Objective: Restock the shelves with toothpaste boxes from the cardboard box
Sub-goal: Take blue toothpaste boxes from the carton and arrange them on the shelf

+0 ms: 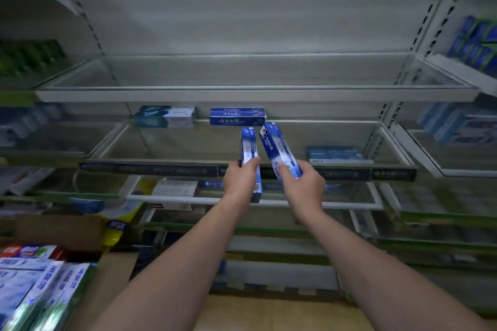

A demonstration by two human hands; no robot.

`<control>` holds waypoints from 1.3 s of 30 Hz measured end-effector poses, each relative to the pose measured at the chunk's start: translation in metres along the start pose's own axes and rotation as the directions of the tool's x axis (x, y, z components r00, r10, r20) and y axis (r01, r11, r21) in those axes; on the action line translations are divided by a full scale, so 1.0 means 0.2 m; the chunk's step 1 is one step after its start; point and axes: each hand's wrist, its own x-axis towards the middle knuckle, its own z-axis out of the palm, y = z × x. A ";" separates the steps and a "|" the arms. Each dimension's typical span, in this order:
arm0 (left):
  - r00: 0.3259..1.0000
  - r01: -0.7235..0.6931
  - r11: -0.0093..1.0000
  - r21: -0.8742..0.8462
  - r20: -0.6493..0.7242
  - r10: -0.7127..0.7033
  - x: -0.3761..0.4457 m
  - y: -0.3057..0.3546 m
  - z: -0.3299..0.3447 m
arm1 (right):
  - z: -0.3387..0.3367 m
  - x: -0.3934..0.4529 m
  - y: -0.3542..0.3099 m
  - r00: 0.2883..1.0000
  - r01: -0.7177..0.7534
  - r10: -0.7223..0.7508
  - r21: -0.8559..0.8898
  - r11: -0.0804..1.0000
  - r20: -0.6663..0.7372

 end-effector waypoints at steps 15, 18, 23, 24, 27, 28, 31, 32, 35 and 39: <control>0.976 0.077 0.996 -0.049 0.210 -0.065 0.28 0.15 0.28 | -0.13 0.49 0.08 1.000 0.004 -0.007 -0.418 0.908 -0.006; 0.976 0.095 0.994 -0.063 0.201 -0.080 0.32 0.16 0.34 | -0.17 0.63 0.07 0.995 0.033 0.023 -0.524 0.851 0.100; 0.989 0.090 0.994 -0.057 0.124 -0.082 0.41 0.20 0.36 | -0.22 0.88 0.11 0.972 0.066 0.041 -0.436 0.898 0.232; 0.989 0.102 0.992 -0.069 0.111 -0.094 0.42 0.21 0.37 | -0.22 0.93 0.13 0.963 0.083 0.028 -0.400 0.913 0.266; 0.991 0.111 0.984 -0.141 0.091 -0.099 0.41 0.23 0.41 | -0.23 1.06 0.16 0.944 0.137 -0.014 -0.355 0.925 0.329; 0.993 0.101 0.982 -0.158 0.076 -0.090 0.40 0.24 0.43 | -0.23 1.09 0.18 0.941 0.148 -0.021 -0.356 0.923 0.337; 0.996 0.076 0.976 -0.202 0.052 -0.067 0.39 0.24 0.49 | -0.23 1.20 0.24 0.924 0.207 -0.054 -0.376 0.903 0.379; 0.997 0.068 0.974 -0.216 0.052 -0.058 0.39 0.25 0.51 | -0.23 1.24 0.25 0.917 0.245 -0.077 -0.403 0.882 0.390; 0.998 0.036 0.967 -0.253 0.066 -0.020 0.41 0.26 0.58 | -0.22 1.37 0.28 0.894 0.394 -0.196 -0.502 0.770 0.402; 0.995 0.005 0.958 -0.285 0.097 0.024 0.44 0.26 0.65 | -0.22 1.51 0.30 0.864 0.496 -0.301 -0.578 0.648 0.404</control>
